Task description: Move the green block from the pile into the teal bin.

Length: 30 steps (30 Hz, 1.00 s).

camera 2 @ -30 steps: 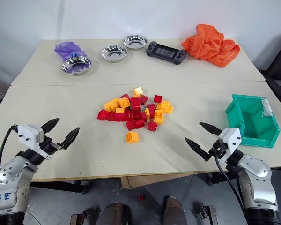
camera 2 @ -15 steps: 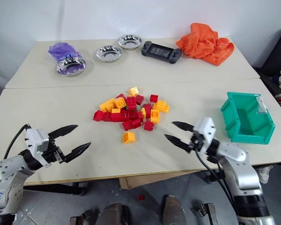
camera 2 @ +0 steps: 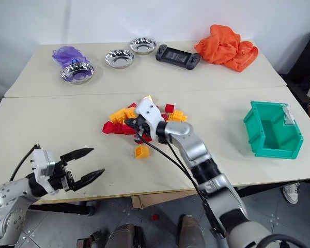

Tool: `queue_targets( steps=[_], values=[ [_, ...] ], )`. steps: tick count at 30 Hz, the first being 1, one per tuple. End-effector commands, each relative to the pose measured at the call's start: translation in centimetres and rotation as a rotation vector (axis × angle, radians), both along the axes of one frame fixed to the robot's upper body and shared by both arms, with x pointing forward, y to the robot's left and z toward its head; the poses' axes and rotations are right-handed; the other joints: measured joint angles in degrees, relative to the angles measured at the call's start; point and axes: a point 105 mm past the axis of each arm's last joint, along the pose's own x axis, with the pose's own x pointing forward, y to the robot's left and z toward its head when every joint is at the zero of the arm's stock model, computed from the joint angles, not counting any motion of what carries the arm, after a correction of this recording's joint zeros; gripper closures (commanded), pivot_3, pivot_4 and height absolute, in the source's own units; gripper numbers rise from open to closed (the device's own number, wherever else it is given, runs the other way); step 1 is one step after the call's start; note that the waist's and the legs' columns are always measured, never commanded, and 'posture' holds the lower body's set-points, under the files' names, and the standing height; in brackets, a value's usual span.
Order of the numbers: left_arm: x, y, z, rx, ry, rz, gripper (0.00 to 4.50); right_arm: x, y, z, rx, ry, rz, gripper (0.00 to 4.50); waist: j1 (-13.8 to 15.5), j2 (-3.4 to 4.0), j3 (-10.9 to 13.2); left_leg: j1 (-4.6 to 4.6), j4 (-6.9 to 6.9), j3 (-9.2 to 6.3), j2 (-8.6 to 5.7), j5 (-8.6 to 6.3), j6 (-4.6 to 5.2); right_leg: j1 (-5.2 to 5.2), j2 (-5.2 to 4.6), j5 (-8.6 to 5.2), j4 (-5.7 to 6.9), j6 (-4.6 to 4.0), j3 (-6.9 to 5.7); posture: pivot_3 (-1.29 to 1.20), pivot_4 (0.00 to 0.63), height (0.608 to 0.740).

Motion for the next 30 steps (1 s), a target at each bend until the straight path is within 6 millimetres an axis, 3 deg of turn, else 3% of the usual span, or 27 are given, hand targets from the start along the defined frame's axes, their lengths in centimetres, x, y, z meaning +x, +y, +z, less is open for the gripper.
queue_targets(
  steps=[1, 3, 7, 12, 16, 20, 25, 30],
  values=[
    [-0.2, 0.1, 1.0, -0.011, -0.039, 0.025, 0.00, 2.4, 0.2, 0.6, -0.011, -0.038, -0.101, 4.48, -0.4, 0.02, 0.0, 0.03, -0.03, 0.02, 0.00, 0.00, 0.00, 0.00, 0.00, 0.00, 0.01, 0.00, 0.00, 0.00, 0.150, 0.740],
    [-0.2, 0.2, 1.0, -0.007, -0.039, 0.038, 0.00, 3.6, -0.2, 0.5, -0.017, -0.035, -0.172, 4.48, -0.7, 0.01, 0.0, 0.03, -0.07, 0.01, 0.00, 0.00, -0.01, -0.01, 0.00, 0.00, 0.01, 0.00, -0.02, 0.00, 0.150, 0.740],
    [0.0, 0.5, 1.0, 0.000, -0.054, 0.064, 0.00, 7.3, -4.2, 1.2, -0.046, -0.042, -0.430, 4.48, -1.4, 0.03, 0.0, -0.02, -0.10, 0.03, -0.01, -0.01, -0.04, -0.02, 0.00, 0.00, -0.04, 0.00, -0.04, 0.00, 0.150, 0.740],
    [0.5, 0.7, 1.1, 0.007, -0.069, 0.083, 0.00, 8.4, -5.9, 1.6, -0.064, -0.073, -0.500, 4.48, -2.4, 0.04, 0.0, 0.02, -0.20, 0.03, 0.00, -0.01, -0.05, -0.02, 0.00, 0.00, -0.06, 0.00, -0.04, 0.00, 0.150, 0.740],
    [0.9, 0.6, 1.0, 0.005, -0.072, 0.082, 0.00, 7.1, -3.9, 1.8, -0.048, -0.090, -0.352, 4.48, -3.7, 0.07, 0.0, 0.05, -0.33, 0.06, -0.01, 0.02, -0.10, -0.06, 0.01, 0.00, -0.07, 0.01, -0.03, 0.00, 0.150, 0.740],
    [1.2, 0.4, 1.0, 0.003, -0.078, 0.076, 0.00, 4.4, -2.0, 0.1, -0.087, -0.082, -0.155, 4.48, -4.4, 0.07, 0.0, 0.11, -0.45, 0.04, -0.01, 0.04, -0.14, -0.06, 0.01, -0.01, -0.07, 0.00, -0.05, 0.00, 0.150, 0.740],
    [1.3, 0.7, 1.0, -0.013, -0.081, 0.087, 0.00, 2.1, -5.4, -2.0, -0.122, -0.051, -0.149, 4.48, -3.7, 0.05, 0.0, 0.08, -0.43, -0.02, -0.02, 0.04, -0.13, -0.03, -0.01, -0.01, -0.09, 0.00, -0.06, 0.00, 0.150, 0.740],
    [1.1, 0.8, 0.7, -0.033, -0.061, 0.089, 0.00, -0.4, -8.7, -1.9, -0.115, -0.033, -0.130, 4.48, -2.2, 0.04, 0.0, 0.10, -0.26, -0.03, 0.00, 0.04, -0.13, 0.04, 0.00, -0.01, -0.09, 0.00, -0.05, 0.00, 0.150, 0.740]
  ],
)
